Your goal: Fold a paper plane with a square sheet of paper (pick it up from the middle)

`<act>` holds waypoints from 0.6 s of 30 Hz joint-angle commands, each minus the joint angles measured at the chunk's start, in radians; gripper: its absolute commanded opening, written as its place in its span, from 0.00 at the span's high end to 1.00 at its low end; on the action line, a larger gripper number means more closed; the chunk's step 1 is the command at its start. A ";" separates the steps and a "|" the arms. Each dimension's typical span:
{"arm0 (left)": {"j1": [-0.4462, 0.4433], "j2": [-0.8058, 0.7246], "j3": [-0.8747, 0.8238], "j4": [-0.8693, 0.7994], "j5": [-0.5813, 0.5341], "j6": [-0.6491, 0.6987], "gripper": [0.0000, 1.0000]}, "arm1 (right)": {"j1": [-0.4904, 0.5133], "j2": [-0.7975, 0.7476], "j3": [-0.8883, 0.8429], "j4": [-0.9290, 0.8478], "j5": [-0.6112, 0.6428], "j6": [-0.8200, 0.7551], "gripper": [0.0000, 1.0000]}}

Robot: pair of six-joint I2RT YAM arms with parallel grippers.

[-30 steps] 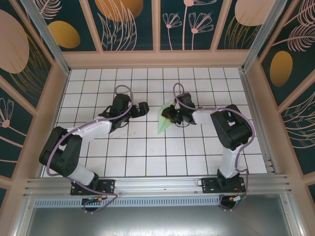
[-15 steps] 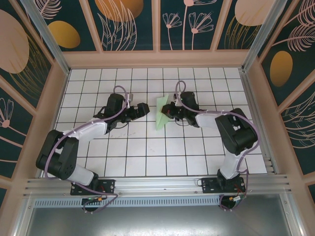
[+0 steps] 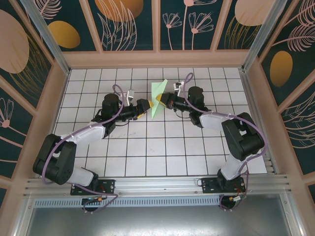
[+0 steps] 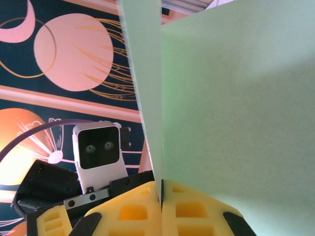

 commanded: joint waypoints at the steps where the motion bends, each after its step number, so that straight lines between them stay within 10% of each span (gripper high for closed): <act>1: 0.003 0.022 -0.019 0.124 0.059 -0.062 0.05 | 0.015 0.009 0.005 0.120 -0.052 0.059 0.93; 8: 0.003 0.067 0.006 0.219 0.107 -0.117 0.24 | 0.027 0.038 0.030 0.160 -0.088 0.118 0.93; 18: 0.003 0.061 0.022 0.161 0.103 -0.054 0.80 | 0.027 0.055 0.061 0.079 -0.113 0.104 0.90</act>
